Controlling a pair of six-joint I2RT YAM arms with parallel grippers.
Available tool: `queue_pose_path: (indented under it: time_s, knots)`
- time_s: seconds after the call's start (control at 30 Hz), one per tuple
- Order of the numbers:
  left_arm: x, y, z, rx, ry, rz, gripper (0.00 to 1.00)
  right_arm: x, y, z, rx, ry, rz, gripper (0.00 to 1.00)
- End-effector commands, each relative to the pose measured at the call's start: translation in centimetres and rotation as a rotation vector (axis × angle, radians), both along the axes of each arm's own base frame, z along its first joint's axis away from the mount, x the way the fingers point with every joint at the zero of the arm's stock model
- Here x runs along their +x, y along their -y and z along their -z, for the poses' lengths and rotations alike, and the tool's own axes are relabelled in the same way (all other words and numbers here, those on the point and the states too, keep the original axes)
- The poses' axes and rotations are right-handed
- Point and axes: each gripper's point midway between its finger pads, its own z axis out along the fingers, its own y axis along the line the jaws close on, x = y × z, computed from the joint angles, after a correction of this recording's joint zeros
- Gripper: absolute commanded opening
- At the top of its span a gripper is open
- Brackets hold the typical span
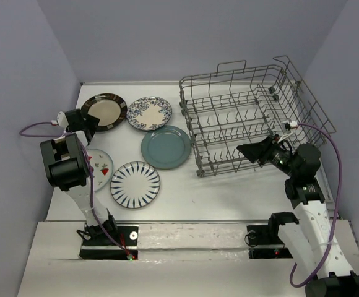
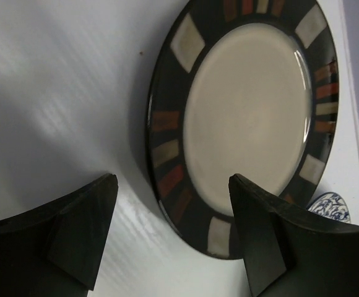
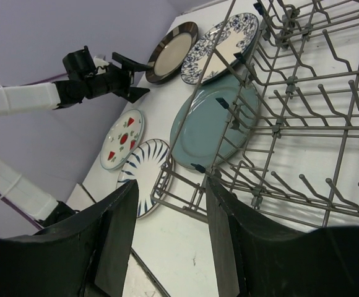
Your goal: Load the plates into the dish rack
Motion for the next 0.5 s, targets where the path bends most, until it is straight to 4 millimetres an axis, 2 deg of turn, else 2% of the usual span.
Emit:
queue_pose_path:
  time_s: [0.0, 0.13, 0.3, 0.33, 0.4, 0.43, 0.47]
  knots:
    - [3.5, -0.5, -2.6, -0.031, 0.128, 0.006, 0.83, 0.0, -0.3, -0.7, -0.01, 0.046, -0.02, 0.53]
    - [4.5, 0.1, -1.7, -0.114, 0.163, 0.0, 0.73, 0.7, -0.1, -0.8, -0.005, 0.04, 0.002, 0.52]
    - [5.5, 1.0, -1.1, -0.218, 0.245, -0.008, 0.59, 1.2, 0.4, -2.1, 0.008, 0.076, 0.051, 0.52]
    - [5.5, 1.2, -1.0, -0.225, 0.255, -0.012, 0.47, 1.3, 0.4, -2.2, 0.01, 0.075, 0.05, 0.52]
    - [5.1, 0.9, -1.0, -0.209, 0.279, -0.031, 0.35, 1.5, 0.3, -2.2, 0.013, 0.061, 0.042, 0.52]
    - [5.1, 0.8, -1.2, -0.204, 0.285, -0.031, 0.22, 1.5, 0.2, -2.3, 0.013, 0.06, 0.039, 0.52]
    - [4.9, 0.9, -1.1, -0.198, 0.293, -0.03, 0.16, 1.5, 0.2, -2.2, 0.015, 0.055, 0.033, 0.52]
